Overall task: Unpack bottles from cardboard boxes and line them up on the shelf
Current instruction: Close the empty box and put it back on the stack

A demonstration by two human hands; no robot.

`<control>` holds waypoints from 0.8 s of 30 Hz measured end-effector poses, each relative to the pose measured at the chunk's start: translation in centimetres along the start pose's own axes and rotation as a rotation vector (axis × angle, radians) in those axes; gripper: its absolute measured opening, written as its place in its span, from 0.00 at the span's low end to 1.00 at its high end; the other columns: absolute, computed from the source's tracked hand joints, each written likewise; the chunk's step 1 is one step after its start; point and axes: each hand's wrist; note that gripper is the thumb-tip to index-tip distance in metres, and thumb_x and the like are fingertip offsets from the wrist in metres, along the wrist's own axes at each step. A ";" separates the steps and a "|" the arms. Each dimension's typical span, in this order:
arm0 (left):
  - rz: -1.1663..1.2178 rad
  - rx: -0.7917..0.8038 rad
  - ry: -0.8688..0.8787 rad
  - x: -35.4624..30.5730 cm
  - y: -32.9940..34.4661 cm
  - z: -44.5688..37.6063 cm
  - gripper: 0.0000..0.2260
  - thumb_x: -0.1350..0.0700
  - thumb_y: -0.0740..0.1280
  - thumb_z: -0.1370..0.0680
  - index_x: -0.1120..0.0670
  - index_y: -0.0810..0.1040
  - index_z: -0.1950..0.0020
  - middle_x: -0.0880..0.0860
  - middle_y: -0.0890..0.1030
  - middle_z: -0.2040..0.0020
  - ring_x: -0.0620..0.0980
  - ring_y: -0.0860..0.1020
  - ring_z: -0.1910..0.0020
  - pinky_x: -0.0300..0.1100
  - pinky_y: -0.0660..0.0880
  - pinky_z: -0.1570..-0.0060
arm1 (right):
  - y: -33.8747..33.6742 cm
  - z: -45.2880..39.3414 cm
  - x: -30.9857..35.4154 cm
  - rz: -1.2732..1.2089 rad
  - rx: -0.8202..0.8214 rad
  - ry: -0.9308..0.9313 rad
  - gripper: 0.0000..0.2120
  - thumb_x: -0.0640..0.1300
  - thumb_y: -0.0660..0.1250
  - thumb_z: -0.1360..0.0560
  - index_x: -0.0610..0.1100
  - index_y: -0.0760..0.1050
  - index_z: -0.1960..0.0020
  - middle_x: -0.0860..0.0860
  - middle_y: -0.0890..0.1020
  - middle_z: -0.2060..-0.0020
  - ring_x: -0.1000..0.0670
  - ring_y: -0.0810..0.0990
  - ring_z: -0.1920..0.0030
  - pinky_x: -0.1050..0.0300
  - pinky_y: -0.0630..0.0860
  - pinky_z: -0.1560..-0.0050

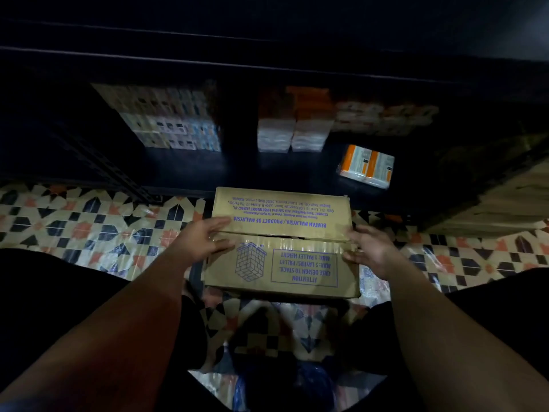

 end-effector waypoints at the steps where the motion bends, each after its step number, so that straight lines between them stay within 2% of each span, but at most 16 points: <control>1: -0.070 -0.068 0.057 0.8 0.6 -0.3 0.24 0.50 0.79 0.28 0.50 0.81 0.33 0.48 0.77 0.29 0.49 0.75 0.30 0.53 0.70 0.27 | 0.6 -0.7 -0.5 0.084 -0.060 -0.038 0.29 0.47 0.77 0.26 0.44 0.72 0.29 0.45 0.80 0.39 0.43 0.84 0.46 0.44 0.84 0.47; 3: -0.173 -0.212 0.164 1.5 2.0 -0.6 0.17 0.57 0.78 0.26 0.55 0.84 0.38 0.50 0.80 0.32 0.48 0.77 0.34 0.53 0.72 0.29 | 1.5 -1.3 -1.4 0.306 -0.153 -0.149 0.27 0.51 0.75 0.25 0.45 0.73 0.29 0.46 0.82 0.41 0.45 0.83 0.48 0.45 0.82 0.46; 5: -0.202 -0.314 0.181 1.1 3.3 -0.8 0.18 0.57 0.77 0.25 0.53 0.82 0.36 0.49 0.80 0.32 0.45 0.74 0.36 0.47 0.69 0.30 | 2.2 -1.5 -1.9 0.466 -0.212 -0.273 0.24 0.55 0.71 0.22 0.43 0.74 0.31 0.45 0.83 0.43 0.45 0.81 0.49 0.50 0.78 0.49; 8: -0.189 -0.410 0.053 0.2 4.7 -1.5 0.30 0.52 0.76 0.24 0.47 0.71 0.24 0.49 0.71 0.31 0.46 0.65 0.34 0.50 0.66 0.30 | 2.7 -2.1 -2.6 0.701 -0.321 -0.380 0.27 0.65 0.61 0.20 0.42 0.74 0.36 0.41 0.83 0.47 0.40 0.81 0.49 0.51 0.76 0.52; 10: -0.184 -0.421 -0.001 0.4 5.4 -2.1 0.36 0.49 0.76 0.24 0.44 0.63 0.20 0.51 0.63 0.27 0.51 0.59 0.29 0.54 0.63 0.27 | 3.3 -2.9 -3.3 0.856 -0.368 -0.395 0.34 0.70 0.53 0.22 0.42 0.71 0.34 0.39 0.81 0.44 0.37 0.79 0.45 0.46 0.77 0.47; 13: -0.147 -0.375 -0.009 1.1 6.0 -2.8 0.40 0.39 0.71 0.24 0.41 0.55 0.17 0.52 0.48 0.19 0.58 0.52 0.21 0.70 0.64 0.29 | 4.3 -4.2 -4.3 0.849 -0.367 -0.423 0.40 0.71 0.50 0.21 0.42 0.56 0.23 0.38 0.72 0.31 0.35 0.69 0.31 0.41 0.67 0.31; 14: -0.142 -0.366 -0.022 1.3 6.1 -3.0 0.40 0.36 0.69 0.24 0.40 0.52 0.17 0.54 0.44 0.17 0.60 0.51 0.20 0.71 0.65 0.31 | 4.7 -4.5 -4.6 0.793 -0.362 -0.423 0.42 0.74 0.49 0.22 0.45 0.52 0.21 0.39 0.70 0.28 0.34 0.68 0.29 0.38 0.66 0.30; 16: -0.170 -0.401 -0.004 1.3 6.4 -3.5 0.38 0.32 0.64 0.22 0.35 0.47 0.18 0.54 0.41 0.16 0.62 0.56 0.19 0.70 0.68 0.35 | 5.2 -5.1 -4.7 0.715 -0.385 -0.432 0.43 0.78 0.46 0.25 0.51 0.47 0.20 0.39 0.71 0.28 0.34 0.73 0.32 0.36 0.72 0.34; 18: -0.154 -0.451 -0.016 1.2 6.8 -3.9 0.35 0.29 0.59 0.21 0.31 0.43 0.19 0.55 0.48 0.16 0.60 0.63 0.21 0.69 0.70 0.34 | 5.6 -5.5 -4.7 0.719 -0.435 -0.450 0.42 0.77 0.46 0.24 0.53 0.47 0.20 0.38 0.75 0.32 0.35 0.78 0.38 0.38 0.77 0.40; 19: -0.128 -0.480 -0.038 1.3 6.9 -4.2 0.36 0.28 0.58 0.21 0.30 0.41 0.20 0.57 0.56 0.17 0.59 0.68 0.23 0.68 0.72 0.34 | 5.7 -5.6 -4.6 0.738 -0.464 -0.451 0.41 0.76 0.46 0.23 0.52 0.47 0.20 0.38 0.76 0.34 0.35 0.80 0.41 0.39 0.78 0.42; 21: -0.072 -0.538 -0.131 1.5 7.0 -4.7 0.41 0.23 0.57 0.25 0.32 0.40 0.19 0.60 0.77 0.30 0.60 0.80 0.36 0.63 0.78 0.41 | 5.8 -6.0 -4.6 0.779 -0.514 -0.446 0.40 0.76 0.46 0.23 0.52 0.48 0.20 0.37 0.79 0.39 0.35 0.81 0.44 0.40 0.79 0.45; 23: -0.050 -0.565 -0.231 1.4 7.0 -5.0 0.46 0.20 0.58 0.29 0.38 0.46 0.18 0.59 0.84 0.44 0.60 0.84 0.47 0.59 0.81 0.46 | 5.9 -6.5 -4.7 0.811 -0.535 -0.445 0.41 0.77 0.45 0.23 0.51 0.48 0.21 0.36 0.80 0.41 0.34 0.82 0.46 0.39 0.79 0.46; 24: -0.062 -0.564 -0.269 1.1 7.0 -5.1 0.45 0.20 0.59 0.29 0.42 0.53 0.20 0.57 0.85 0.45 0.60 0.83 0.47 0.57 0.81 0.46 | 5.9 -6.6 -4.8 0.825 -0.544 -0.442 0.41 0.77 0.45 0.23 0.50 0.49 0.21 0.36 0.80 0.42 0.34 0.82 0.46 0.39 0.79 0.46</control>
Point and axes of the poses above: each hand's wrist, its own z-axis away from the middle knuckle, its own y-axis out of the palm, x = y × z
